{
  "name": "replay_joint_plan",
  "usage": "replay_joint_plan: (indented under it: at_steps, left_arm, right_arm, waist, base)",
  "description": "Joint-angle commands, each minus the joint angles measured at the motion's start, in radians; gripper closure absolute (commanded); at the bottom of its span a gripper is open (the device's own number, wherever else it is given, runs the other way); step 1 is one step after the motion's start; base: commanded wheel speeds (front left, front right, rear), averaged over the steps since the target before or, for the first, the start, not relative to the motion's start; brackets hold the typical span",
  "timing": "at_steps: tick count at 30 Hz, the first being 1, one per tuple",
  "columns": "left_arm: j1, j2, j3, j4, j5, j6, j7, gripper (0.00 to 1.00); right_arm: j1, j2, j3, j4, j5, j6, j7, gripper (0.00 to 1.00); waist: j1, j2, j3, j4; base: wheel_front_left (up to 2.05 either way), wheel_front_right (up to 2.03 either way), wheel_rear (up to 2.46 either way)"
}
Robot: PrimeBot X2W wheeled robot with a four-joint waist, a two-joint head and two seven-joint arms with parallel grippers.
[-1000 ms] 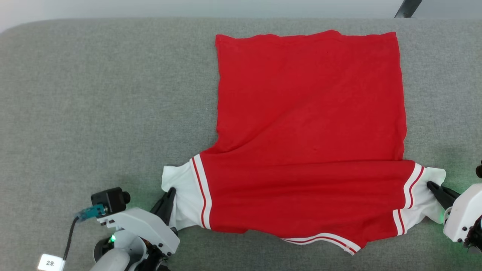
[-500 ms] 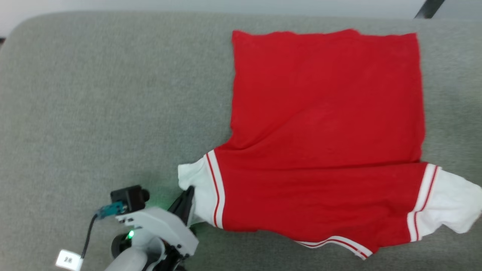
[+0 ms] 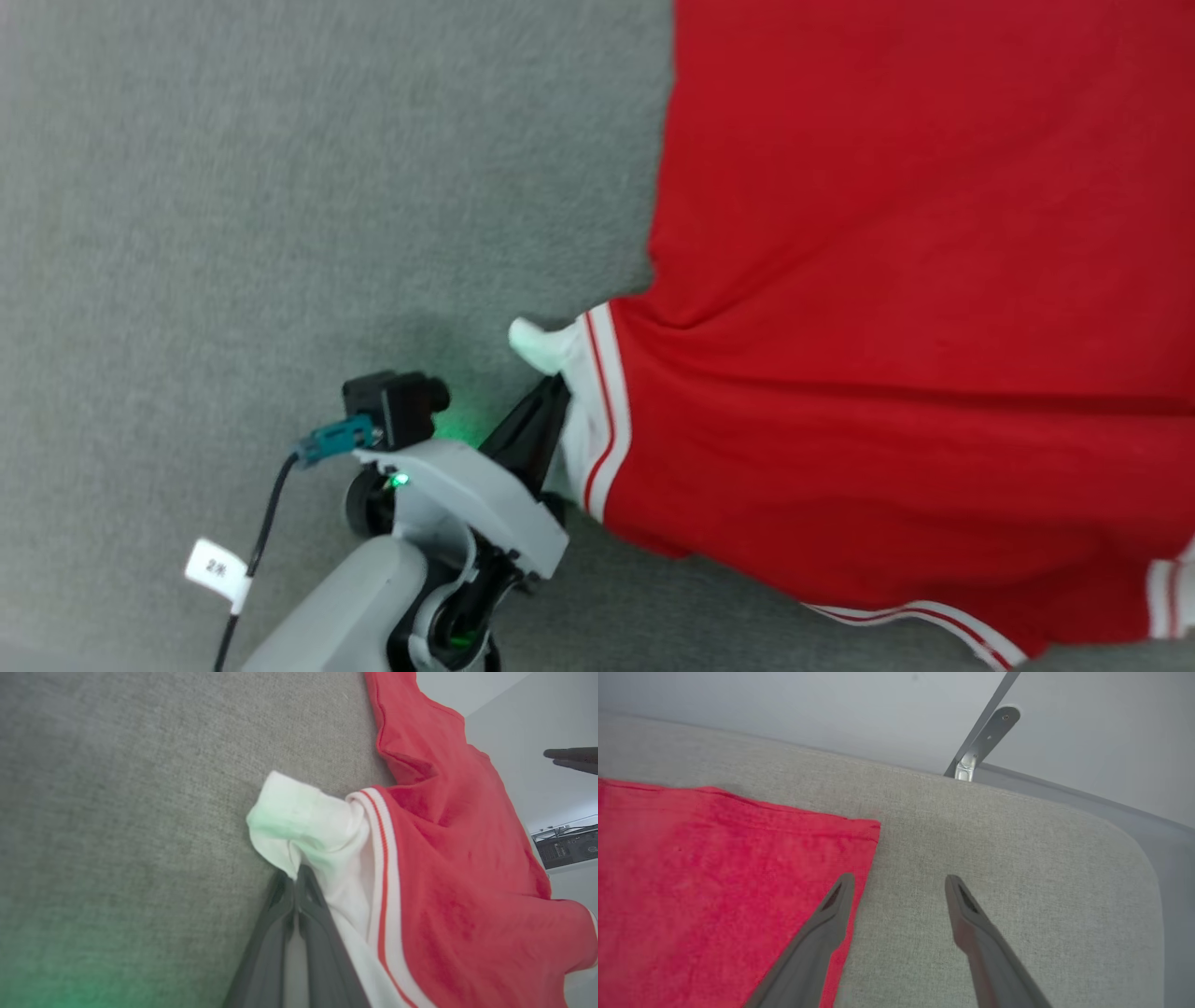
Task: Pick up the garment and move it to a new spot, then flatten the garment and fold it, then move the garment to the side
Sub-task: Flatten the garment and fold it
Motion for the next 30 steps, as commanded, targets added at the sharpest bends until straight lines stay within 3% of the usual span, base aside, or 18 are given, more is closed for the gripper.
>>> replay_joint_plan:
  at_steps: [1, 5, 11, 12, 13, 14, 15, 24, 30]
  left_arm:
    - [0.003, -0.021, -0.021, 0.057, -0.003, 0.003, 0.026, 1.0]
    - [-0.015, -0.027, -0.025, 0.074, 0.001, 0.002, 0.024, 1.0]
    - [-0.024, -0.028, -0.024, 0.1, 0.003, 0.005, 0.023, 1.0]
    - [-0.026, -0.028, -0.023, 0.101, 0.002, 0.006, 0.022, 1.0]
    - [-0.027, -0.029, -0.022, 0.102, 0.001, 0.005, 0.02, 1.0]
    - [-0.028, -0.03, -0.021, 0.102, 0.0, 0.003, 0.019, 1.0]
    - [-0.027, -0.031, -0.021, 0.103, -0.004, -0.001, 0.019, 1.0]
    - [-0.027, -0.031, -0.012, 0.123, -0.018, -0.015, 0.008, 1.0]
    - [-0.003, -0.018, 0.002, 0.155, -0.021, -0.019, -0.014, 1.0]
  right_arm:
    - [-0.016, 0.003, 0.008, 0.021, -0.018, -0.001, 0.004, 0.0]
    - [-0.098, 0.02, 0.025, 0.141, -0.069, -0.001, 0.006, 0.0]
    - [-0.108, 0.064, 0.081, 0.253, -0.033, 0.0, 0.051, 0.0]
    - [-0.106, 0.069, 0.092, 0.264, -0.02, 0.0, 0.063, 0.16]
    - [-0.103, 0.072, 0.101, 0.271, -0.008, 0.002, 0.065, 0.52]
    - [-0.102, 0.07, 0.105, 0.277, 0.004, 0.002, 0.061, 0.64]
    - [-0.099, 0.066, 0.111, 0.283, 0.011, 0.002, 0.058, 1.0]
    - [-0.079, 0.024, 0.121, 0.297, 0.09, -0.001, -0.05, 1.0]
    - [0.079, -0.027, 0.193, 0.228, 0.197, -0.001, -0.084, 1.0]
  waist:
    - [0.0, 0.0, 0.093, 0.081]
    - [0.0, 0.0, 0.136, 0.102]
    - [0.0, 0.0, 0.158, 0.104]
    - [0.0, 0.0, 0.159, 0.103]
    - [0.0, 0.0, 0.159, 0.101]
    - [0.0, 0.0, 0.157, 0.099]
    - [0.0, 0.0, 0.155, 0.097]
    - [0.0, 0.0, 0.092, 0.066]
    - [0.0, 0.0, -0.021, 0.032]
  base:
    - [0.0, 0.0, 0.0]
    - [0.0, 0.0, 0.0]
    - [0.0, 0.0, 0.0]
    - [0.0, 0.0, 0.0]
    - [0.0, 0.0, 0.0]
    - [0.0, 0.0, 0.0]
    - [0.0, 0.0, 0.0]
    - [0.0, 0.0, 0.0]
    - [0.0, 0.0, 0.0]
